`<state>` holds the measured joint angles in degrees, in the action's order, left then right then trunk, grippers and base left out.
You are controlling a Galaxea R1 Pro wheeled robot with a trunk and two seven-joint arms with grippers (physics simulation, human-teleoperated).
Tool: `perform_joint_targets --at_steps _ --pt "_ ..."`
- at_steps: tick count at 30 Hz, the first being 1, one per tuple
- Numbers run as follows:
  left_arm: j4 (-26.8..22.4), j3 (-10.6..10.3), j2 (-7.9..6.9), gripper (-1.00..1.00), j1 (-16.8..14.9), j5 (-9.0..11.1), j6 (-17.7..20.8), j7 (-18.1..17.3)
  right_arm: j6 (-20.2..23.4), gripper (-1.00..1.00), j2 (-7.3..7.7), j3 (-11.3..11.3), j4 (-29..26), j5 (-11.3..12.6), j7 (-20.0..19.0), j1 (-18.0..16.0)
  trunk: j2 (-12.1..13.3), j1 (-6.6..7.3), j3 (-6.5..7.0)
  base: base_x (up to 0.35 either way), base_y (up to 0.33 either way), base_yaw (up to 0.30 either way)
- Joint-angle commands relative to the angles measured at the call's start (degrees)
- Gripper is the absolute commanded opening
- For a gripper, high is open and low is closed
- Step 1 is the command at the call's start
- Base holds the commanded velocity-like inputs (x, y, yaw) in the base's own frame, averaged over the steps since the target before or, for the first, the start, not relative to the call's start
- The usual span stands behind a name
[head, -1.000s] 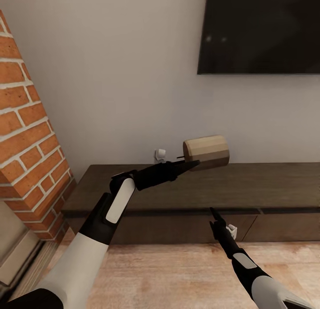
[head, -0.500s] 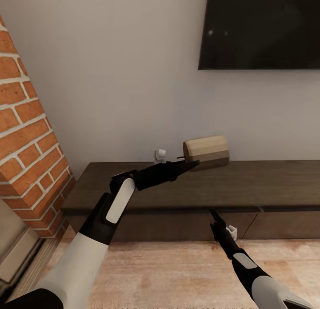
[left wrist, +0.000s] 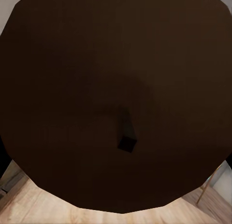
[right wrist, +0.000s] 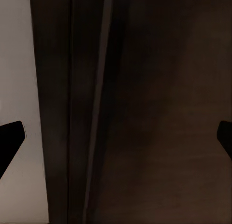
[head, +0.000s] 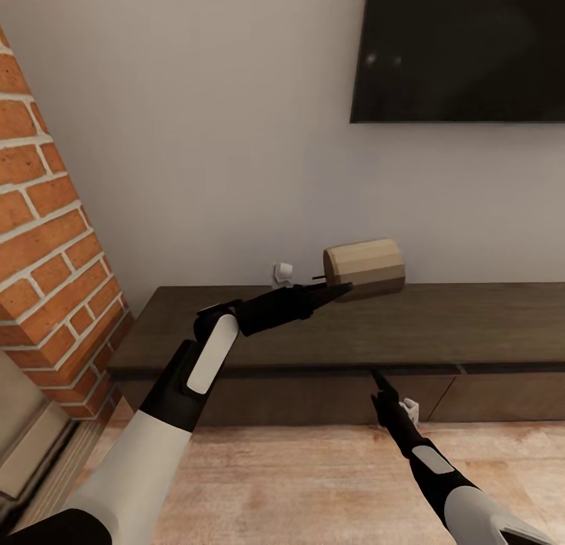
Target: Place each of the two pumpkins and all three candles from the living room inside a cabinet in the living room (use any cabinet), then make sure every cabinet is closed, and position the cauldron so it is next to a table in the living room.
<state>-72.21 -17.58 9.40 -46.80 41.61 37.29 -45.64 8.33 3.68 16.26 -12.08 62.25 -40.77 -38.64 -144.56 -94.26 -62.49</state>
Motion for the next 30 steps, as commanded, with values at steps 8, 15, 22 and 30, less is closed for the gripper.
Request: perform_joint_targets --at_steps 8,15,22,30 --pt "-0.01 -0.08 0.01 -1.0 -0.03 0.32 0.38 0.03 0.89 1.0 0.01 0.08 0.04 0.6 -2.13 -0.06 -0.03 -0.01 -0.27 0.0 0.0 0.0" --pt "-0.01 -0.07 0.01 -1.0 -0.04 0.34 0.42 0.03 0.88 1.0 0.01 0.08 0.04 0.6 -2.18 -0.05 -0.07 -0.09 -0.94 0.0 0.0 0.0" --pt "-0.03 -0.08 0.01 -1.0 -0.03 0.31 0.41 0.03 0.9 1.0 0.01 0.08 0.04 0.6 -2.15 -0.05 -0.14 -0.22 -2.04 0.0 0.0 0.0" --pt "-0.02 -0.08 0.01 -1.0 -0.01 0.31 0.41 -0.06 0.82 1.0 0.01 0.08 0.04 0.6 -2.07 -0.03 -0.18 -0.3 -2.71 0.0 0.0 0.0"
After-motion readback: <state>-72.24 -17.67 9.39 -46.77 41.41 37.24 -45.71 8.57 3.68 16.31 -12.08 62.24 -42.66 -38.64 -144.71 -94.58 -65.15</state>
